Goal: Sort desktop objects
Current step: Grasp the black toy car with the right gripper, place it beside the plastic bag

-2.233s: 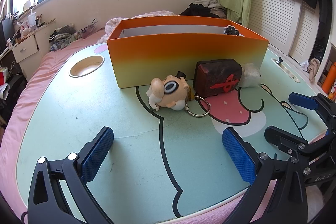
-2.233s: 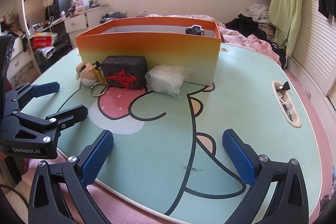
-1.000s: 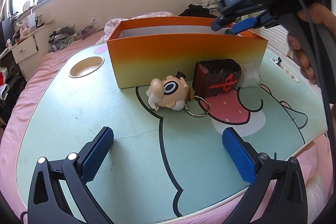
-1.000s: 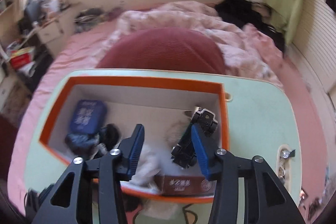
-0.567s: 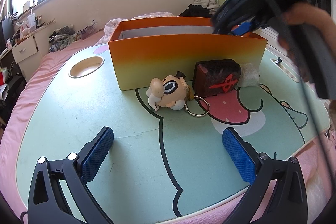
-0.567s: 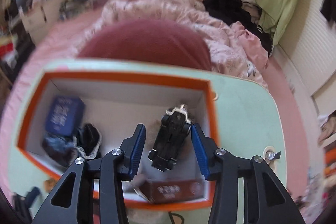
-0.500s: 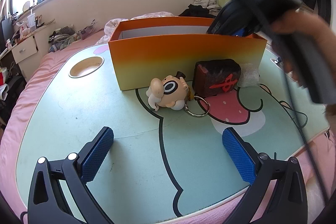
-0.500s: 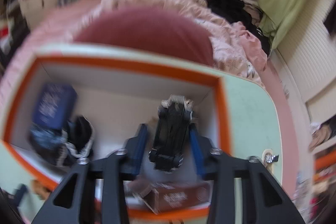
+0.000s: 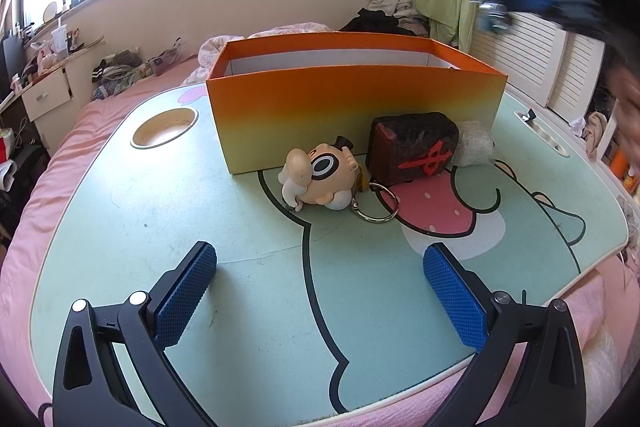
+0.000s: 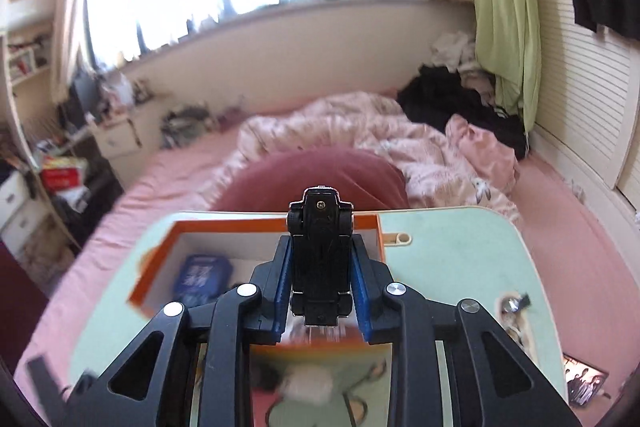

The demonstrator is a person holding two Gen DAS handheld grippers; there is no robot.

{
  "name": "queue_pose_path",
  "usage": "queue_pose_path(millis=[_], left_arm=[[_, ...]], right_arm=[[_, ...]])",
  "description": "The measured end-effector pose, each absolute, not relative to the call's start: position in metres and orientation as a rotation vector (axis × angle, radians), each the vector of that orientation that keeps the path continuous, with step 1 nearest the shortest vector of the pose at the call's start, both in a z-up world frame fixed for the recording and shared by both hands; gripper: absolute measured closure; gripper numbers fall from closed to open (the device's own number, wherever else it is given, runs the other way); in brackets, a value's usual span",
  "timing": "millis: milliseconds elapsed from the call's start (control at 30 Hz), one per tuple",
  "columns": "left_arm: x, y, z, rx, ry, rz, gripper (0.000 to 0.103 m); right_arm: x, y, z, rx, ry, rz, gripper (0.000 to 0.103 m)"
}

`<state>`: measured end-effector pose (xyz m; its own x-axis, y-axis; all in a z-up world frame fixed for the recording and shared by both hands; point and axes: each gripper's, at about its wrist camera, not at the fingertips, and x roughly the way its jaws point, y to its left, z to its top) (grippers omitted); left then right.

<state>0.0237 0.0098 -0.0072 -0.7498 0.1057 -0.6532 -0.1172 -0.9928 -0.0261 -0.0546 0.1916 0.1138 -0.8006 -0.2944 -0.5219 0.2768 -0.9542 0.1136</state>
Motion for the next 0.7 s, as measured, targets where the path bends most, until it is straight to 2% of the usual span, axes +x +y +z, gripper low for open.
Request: queue_pose_path(millis=[133, 267, 433, 467, 567, 600, 700], left_arm=[[0.024, 0.010, -0.007, -1.056, 0.025, 2.832, 0.000], [0.024, 0.008, -0.008, -1.055, 0.024, 2.830, 0.000], [0.025, 0.010, -0.008, -1.057, 0.018, 2.827, 0.000], [0.026, 0.010, -0.008, -1.057, 0.018, 2.827, 0.000], [0.026, 0.012, -0.008, -1.055, 0.022, 2.829, 0.000], [0.027, 0.014, -0.007, -1.054, 0.023, 2.830, 0.000], [0.027, 0.013, -0.007, -1.054, 0.024, 2.829, 0.000]], right_arm=[[-0.025, 0.211, 0.088, 0.927, -0.020, -2.637, 0.077], [-0.039, 0.212, 0.040, 1.146, -0.037, -2.537, 0.077], [-0.053, 0.193, 0.022, 1.081, -0.118, -2.497, 0.074], [-0.049, 0.194, 0.025, 1.029, -0.149, -2.499, 0.067], [-0.028, 0.199, 0.035, 0.885, -0.174, -2.540, 0.028], [-0.019, 0.200, 0.038, 0.856, -0.148, -2.558, 0.023], [0.007, 0.201, 0.030, 0.869, -0.017, -2.583, 0.023]])
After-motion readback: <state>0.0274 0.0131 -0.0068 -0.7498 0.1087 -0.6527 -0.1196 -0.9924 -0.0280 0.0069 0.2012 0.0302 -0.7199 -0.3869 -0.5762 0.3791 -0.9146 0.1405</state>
